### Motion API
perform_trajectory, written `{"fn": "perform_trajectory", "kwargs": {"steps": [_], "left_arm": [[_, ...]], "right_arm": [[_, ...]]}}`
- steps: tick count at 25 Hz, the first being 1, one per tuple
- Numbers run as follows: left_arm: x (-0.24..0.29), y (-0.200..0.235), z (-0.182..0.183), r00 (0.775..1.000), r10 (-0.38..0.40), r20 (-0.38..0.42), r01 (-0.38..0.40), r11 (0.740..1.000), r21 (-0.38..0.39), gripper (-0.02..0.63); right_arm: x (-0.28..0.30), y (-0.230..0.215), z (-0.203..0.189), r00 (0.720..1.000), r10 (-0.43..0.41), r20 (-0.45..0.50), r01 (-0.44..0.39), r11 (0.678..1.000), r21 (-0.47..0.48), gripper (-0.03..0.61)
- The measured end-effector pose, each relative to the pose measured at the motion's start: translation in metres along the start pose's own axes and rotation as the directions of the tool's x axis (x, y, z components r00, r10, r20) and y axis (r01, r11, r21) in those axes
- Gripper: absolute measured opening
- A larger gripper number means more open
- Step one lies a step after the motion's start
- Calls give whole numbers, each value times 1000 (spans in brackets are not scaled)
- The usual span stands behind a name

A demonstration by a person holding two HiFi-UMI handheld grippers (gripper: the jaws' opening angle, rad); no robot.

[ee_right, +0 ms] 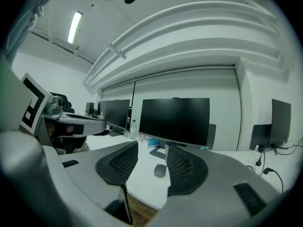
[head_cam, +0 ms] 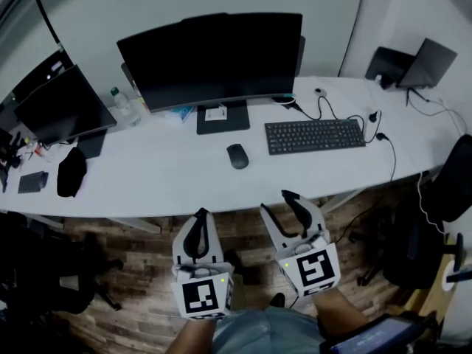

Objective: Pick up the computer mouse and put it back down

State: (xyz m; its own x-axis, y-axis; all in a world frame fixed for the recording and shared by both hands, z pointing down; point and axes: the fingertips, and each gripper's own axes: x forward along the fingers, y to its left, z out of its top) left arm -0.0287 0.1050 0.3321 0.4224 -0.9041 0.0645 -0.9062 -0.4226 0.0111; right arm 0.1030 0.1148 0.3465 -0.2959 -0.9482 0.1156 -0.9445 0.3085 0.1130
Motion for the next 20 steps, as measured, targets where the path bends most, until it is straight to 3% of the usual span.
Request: {"fn": "perform_trajectory", "kwargs": {"steps": [5,11,20], "left_arm": [[58,41,-3,999,-40,-9,40,999,4,8],[109,78,20,996,-88,23,87,996,10,8],[147,105,50,989,-120,90,117,992,36,8]], "right_arm": [[64,-11,7,999,-53,5,53,999,3,173],[124,-14,33,995,-94,24,94,995,-15,173],[173,-26,74,986,-129,105,135,990,-49,193]]}}
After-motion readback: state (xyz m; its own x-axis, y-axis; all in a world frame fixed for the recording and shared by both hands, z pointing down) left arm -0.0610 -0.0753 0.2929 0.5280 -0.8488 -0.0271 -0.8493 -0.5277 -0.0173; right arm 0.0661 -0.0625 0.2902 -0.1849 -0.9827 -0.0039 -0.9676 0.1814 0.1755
